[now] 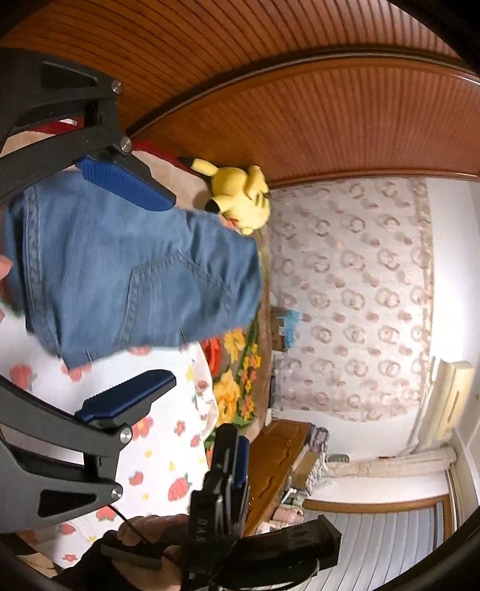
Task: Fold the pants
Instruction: 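Carry the folded jeans onto the denim stack and open both tools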
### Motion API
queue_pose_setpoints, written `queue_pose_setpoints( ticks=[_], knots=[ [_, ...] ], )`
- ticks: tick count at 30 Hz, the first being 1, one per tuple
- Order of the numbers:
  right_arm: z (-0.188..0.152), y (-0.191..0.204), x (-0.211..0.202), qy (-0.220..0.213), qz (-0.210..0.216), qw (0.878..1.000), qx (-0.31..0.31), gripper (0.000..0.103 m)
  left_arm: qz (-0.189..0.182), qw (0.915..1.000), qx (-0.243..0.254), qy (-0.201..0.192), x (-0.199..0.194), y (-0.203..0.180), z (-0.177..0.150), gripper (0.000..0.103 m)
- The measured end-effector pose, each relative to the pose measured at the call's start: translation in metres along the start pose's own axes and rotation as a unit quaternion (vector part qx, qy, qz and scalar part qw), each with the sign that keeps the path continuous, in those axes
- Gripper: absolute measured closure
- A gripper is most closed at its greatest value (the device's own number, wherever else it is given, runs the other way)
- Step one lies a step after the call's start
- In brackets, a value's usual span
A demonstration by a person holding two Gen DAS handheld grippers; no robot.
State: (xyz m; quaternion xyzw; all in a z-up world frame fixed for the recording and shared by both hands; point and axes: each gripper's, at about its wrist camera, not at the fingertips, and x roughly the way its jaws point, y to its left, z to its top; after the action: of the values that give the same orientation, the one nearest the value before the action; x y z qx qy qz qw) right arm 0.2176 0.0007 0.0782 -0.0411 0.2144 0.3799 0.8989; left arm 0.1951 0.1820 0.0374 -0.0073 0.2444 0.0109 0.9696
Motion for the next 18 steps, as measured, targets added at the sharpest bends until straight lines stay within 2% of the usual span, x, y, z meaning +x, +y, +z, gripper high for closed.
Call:
queue_pose_setpoints(
  ticks=[11,18],
  knots=[
    [-0.033,0.022,-0.098,-0.052,-0.043,0.998,-0.008,0.031,-0.016,0.9975,0.027,-0.064,-0.052,-0.064,0.010,0.012],
    [-0.056,0.036,-0.150,-0.082,-0.080,0.993,0.000,0.030,-0.022,0.9950,0.036,-0.090,-0.078,-0.092,0.010,0.012]
  ],
)
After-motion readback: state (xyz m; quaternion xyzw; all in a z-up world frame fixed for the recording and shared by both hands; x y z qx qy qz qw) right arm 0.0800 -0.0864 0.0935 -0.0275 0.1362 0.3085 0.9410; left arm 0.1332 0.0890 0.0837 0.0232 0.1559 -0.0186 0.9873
